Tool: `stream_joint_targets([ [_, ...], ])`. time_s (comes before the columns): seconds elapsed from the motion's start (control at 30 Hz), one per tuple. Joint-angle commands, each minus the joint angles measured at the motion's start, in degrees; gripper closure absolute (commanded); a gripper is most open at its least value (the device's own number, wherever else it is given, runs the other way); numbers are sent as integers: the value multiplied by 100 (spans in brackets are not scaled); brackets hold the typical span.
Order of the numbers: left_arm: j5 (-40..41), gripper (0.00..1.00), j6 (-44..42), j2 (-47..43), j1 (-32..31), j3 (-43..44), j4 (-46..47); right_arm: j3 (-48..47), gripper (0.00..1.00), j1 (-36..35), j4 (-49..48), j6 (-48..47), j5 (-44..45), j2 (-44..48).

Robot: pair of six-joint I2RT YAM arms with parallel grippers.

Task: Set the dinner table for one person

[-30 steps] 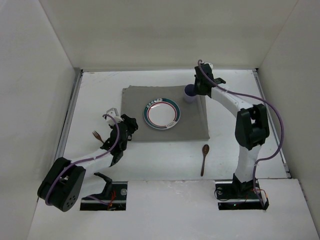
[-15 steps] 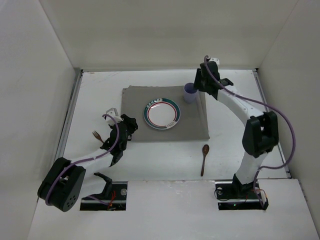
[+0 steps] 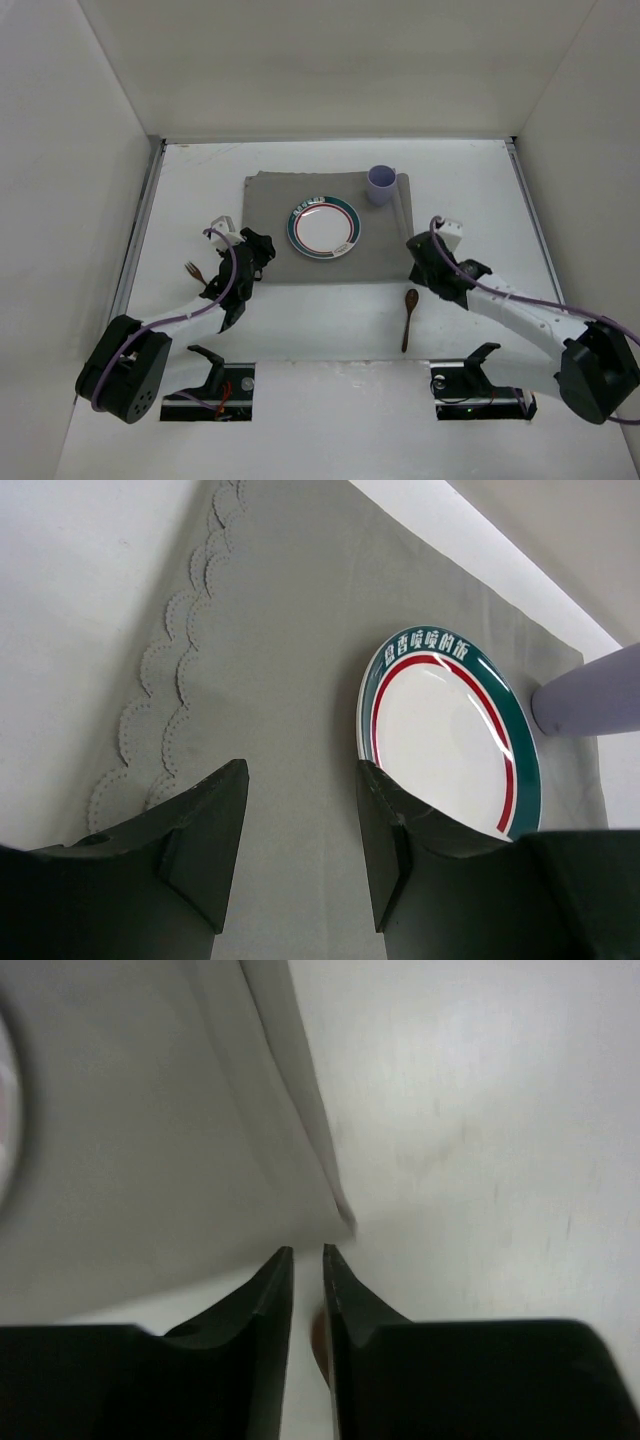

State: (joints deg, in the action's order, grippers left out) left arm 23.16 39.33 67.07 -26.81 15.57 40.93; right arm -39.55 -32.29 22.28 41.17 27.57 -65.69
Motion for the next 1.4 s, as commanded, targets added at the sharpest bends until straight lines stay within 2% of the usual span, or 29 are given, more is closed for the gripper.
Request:
stream_joint_targets([
  [0.0, -83, 55, 110, -36, 66, 148, 223, 394, 71, -727, 1337, 1391, 161, 311],
  [0.13, -92, 55, 119, 43, 84, 165, 223, 571, 58, -1493, 2218, 2394, 73, 618],
  [0.23, -127, 55, 119, 34, 75, 165, 223, 571, 55, -1714, 2272, 2554, -59, 680],
  [0.4, -136, 55, 127, 87, 57, 183, 223, 712, 59, -1872, 2237, 2844, -234, 654],
  [0.6, -136, 55, 136, 8, 75, 157, 223, 545, 68, -1899, 2070, 2669, -252, 162],
  [0.8, -136, 55, 145, 34, 40, 157, 231, 483, 70, -1899, 1903, 2493, -279, 48],
  [1.2, -162, 55, 163, 43, 58, 165, 223, 448, 68, -2039, 1841, 2668, -279, 302],
  [1.37, -162, 55, 171, 69, 84, 165, 223, 422, 67, -2057, 1753, 2677, -305, 145],
])
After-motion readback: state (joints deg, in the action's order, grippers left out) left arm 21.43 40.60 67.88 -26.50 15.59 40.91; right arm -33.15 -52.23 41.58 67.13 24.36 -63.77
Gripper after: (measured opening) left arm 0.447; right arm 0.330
